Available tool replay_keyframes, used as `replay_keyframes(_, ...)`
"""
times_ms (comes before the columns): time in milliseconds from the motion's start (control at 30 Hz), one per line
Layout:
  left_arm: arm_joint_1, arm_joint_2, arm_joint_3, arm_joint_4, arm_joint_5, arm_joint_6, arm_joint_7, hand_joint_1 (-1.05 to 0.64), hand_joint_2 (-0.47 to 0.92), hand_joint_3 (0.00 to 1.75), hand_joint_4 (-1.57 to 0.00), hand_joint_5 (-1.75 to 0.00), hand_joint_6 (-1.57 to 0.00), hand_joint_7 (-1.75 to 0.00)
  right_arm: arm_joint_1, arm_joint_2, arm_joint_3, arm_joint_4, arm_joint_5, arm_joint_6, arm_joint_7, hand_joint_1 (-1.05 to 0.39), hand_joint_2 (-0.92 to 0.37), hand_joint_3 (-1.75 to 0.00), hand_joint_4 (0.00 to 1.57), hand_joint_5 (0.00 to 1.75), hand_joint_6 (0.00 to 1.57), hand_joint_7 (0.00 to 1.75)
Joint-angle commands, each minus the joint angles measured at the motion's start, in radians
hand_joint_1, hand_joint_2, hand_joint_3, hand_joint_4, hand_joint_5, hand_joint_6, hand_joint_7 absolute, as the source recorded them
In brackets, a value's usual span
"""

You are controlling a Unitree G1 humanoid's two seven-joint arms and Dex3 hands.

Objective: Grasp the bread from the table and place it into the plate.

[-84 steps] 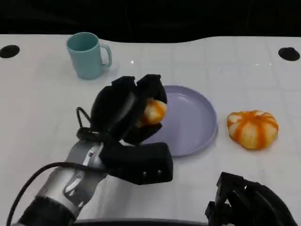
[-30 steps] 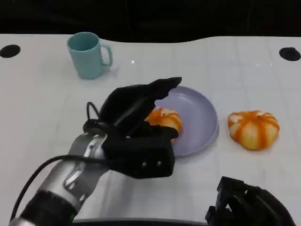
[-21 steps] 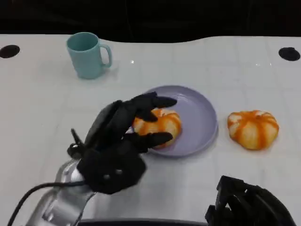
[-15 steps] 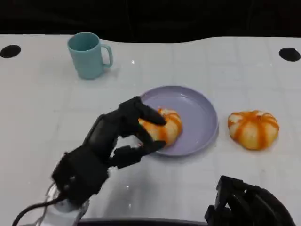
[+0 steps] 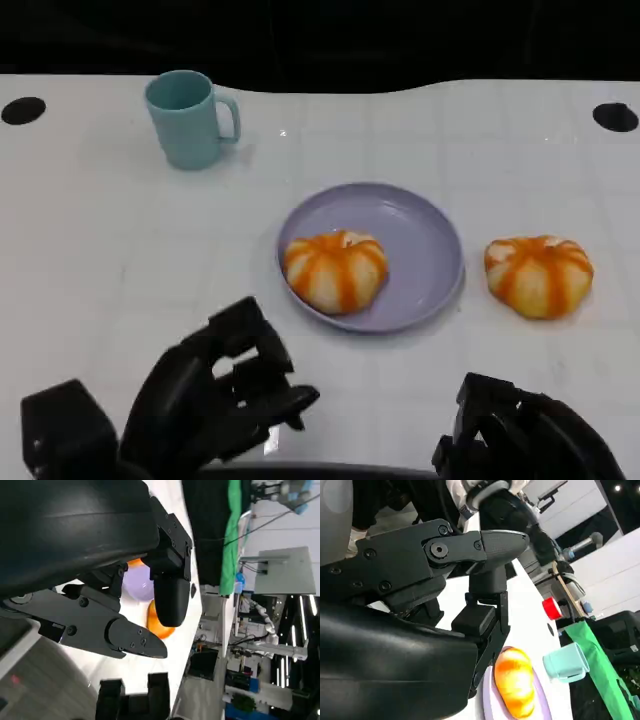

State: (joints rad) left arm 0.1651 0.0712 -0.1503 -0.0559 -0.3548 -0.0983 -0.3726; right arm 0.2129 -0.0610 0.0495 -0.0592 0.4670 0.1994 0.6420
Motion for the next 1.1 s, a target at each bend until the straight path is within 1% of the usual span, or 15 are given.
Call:
replay_keyframes(33,0.045,0.001,0.017,-0.011,-0.030,0.025,-0.041,-0.25,0.90,0.08,-0.75,-1.75,-0.55,-1.75,0.003,-0.017,-0.010,-0.009,0.011,0.006,0.004,-0.69,-0.92,-0.25,0.85,1.61,0.75,1.38)
replay_keyframes(233,0.050,-0.012,0.029,0.029,-0.060,0.046,-0.101,-0.34,0.86,0.11,-0.76,-1.75,-0.57,-1.75,0.005,-0.021,-0.012,-0.013,0.012,0.008,0.003,-0.70,-0.92,-0.24,0.86,1.61,0.77,1.36)
replay_keyframes(400,0.050,-0.023,0.038,0.065,-0.053,0.022,-0.136,-0.38,0.84,0.16,-0.77,-1.75,-0.58,-1.75,0.006,-0.026,-0.016,-0.012,0.014,0.001,0.013,-0.70,-0.92,-0.25,0.86,1.60,0.77,1.35)
replay_keyframes(433,0.050,-0.025,0.041,0.069,-0.052,0.020,-0.140,-0.39,0.74,0.36,-0.77,-1.75,-0.57,-1.75,0.007,-0.026,-0.016,-0.014,0.015,0.003,0.013,-0.69,-0.92,-0.25,0.86,1.60,0.77,1.35)
replay_keyframes(467,0.048,-0.027,0.043,0.070,-0.052,0.021,-0.142,-0.40,0.61,0.60,-0.76,-1.75,-0.57,-1.75,0.007,-0.026,-0.017,-0.012,0.017,0.002,0.016,-0.69,-0.92,-0.25,0.86,1.61,0.77,1.35)
replay_keyframes(500,0.047,-0.029,0.045,0.069,-0.051,0.022,-0.143,-0.39,0.52,0.78,-0.76,-1.75,-0.57,-1.75,0.007,-0.026,-0.018,-0.010,0.019,-0.002,0.020,-0.69,-0.92,-0.25,0.86,1.61,0.77,1.35)
replay_keyframes(533,0.046,-0.031,0.047,0.069,-0.050,0.023,-0.144,-0.39,0.48,0.84,-0.76,-1.75,-0.57,-1.75,0.008,-0.026,-0.018,-0.009,0.018,-0.004,0.021,-0.69,-0.92,-0.25,0.86,1.61,0.77,1.35)
replay_keyframes(600,0.045,-0.034,0.050,0.068,-0.052,0.030,-0.146,-0.38,0.45,0.90,-0.76,-1.75,-0.56,-1.75,0.009,-0.027,-0.019,-0.010,0.018,-0.005,0.022,-0.70,-0.92,-0.25,0.86,1.61,0.77,1.36)
replay_keyframes(800,0.034,-0.046,0.061,0.075,-0.060,0.041,-0.151,-0.34,0.43,0.92,-0.74,-1.75,-0.54,-1.75,0.007,-0.030,-0.024,-0.005,0.017,-0.003,0.026,-0.69,-0.92,-0.25,0.86,1.60,0.77,1.35)
replay_keyframes(933,0.020,-0.055,0.067,0.091,-0.058,0.032,-0.160,-0.34,0.48,0.85,-0.72,-1.75,-0.51,-1.75,0.005,-0.032,-0.028,-0.004,0.016,-0.002,0.025,-0.69,-0.92,-0.26,0.86,1.60,0.77,1.35)
replay_keyframes(1100,0.014,-0.058,0.069,0.089,-0.052,0.041,-0.156,-0.34,0.49,0.84,-0.72,-1.75,-0.52,-1.75,0.006,-0.035,-0.030,-0.007,0.019,0.002,0.026,-0.69,-0.92,-0.25,0.86,1.60,0.77,1.35)
